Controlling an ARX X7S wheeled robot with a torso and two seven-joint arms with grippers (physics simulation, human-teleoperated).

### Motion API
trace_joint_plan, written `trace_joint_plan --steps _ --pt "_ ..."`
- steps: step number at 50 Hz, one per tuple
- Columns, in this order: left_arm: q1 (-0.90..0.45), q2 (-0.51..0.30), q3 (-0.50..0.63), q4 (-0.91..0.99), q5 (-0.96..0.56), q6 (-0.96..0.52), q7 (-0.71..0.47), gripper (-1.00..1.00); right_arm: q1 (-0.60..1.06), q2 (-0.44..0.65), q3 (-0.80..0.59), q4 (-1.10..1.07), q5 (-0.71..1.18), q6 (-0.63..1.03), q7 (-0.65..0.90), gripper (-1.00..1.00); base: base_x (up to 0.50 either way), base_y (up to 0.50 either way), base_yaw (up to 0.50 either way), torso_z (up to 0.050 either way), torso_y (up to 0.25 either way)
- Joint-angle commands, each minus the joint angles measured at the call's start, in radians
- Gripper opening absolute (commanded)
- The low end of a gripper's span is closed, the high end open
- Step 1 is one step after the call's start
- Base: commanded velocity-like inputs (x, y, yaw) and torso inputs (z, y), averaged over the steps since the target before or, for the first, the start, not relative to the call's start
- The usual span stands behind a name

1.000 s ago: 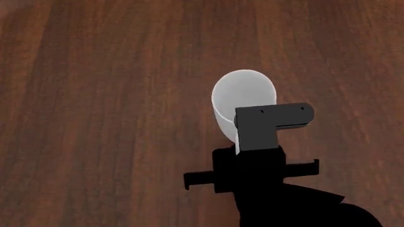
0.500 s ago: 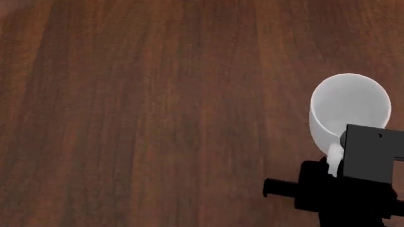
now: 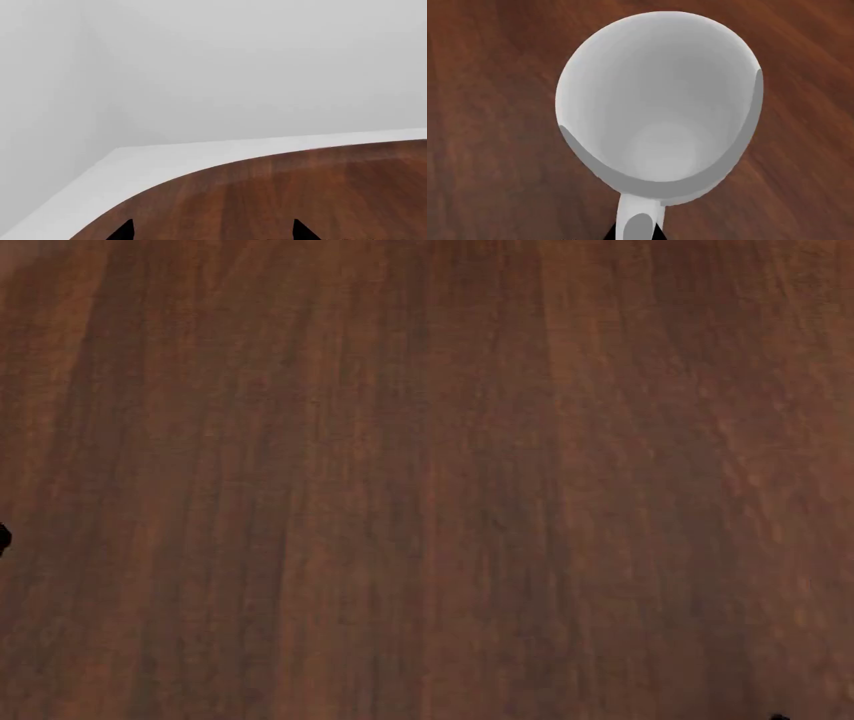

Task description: Put the white mug on the plate.

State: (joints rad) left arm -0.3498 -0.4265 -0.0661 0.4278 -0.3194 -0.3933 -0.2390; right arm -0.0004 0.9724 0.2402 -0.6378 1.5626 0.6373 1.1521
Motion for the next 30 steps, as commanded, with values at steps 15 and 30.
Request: trace_joint_plan --steps 15,30 --pt "-0.008 0.006 0.017 -0.049 0.003 0.036 0.011 1.0 -0.42 -0.067 0.405 -0.146 0.017 -0.023 0.036 -1.0 0.0 0.0 0.0 0.0 0.0" --pt "-0.012 0.011 0.032 -0.067 0.009 0.056 0.015 1.0 -0.597 -0.168 0.62 -0.191 0.025 0.003 -0.02 -1.0 0.0 0.0 0.0 0.0 0.0"
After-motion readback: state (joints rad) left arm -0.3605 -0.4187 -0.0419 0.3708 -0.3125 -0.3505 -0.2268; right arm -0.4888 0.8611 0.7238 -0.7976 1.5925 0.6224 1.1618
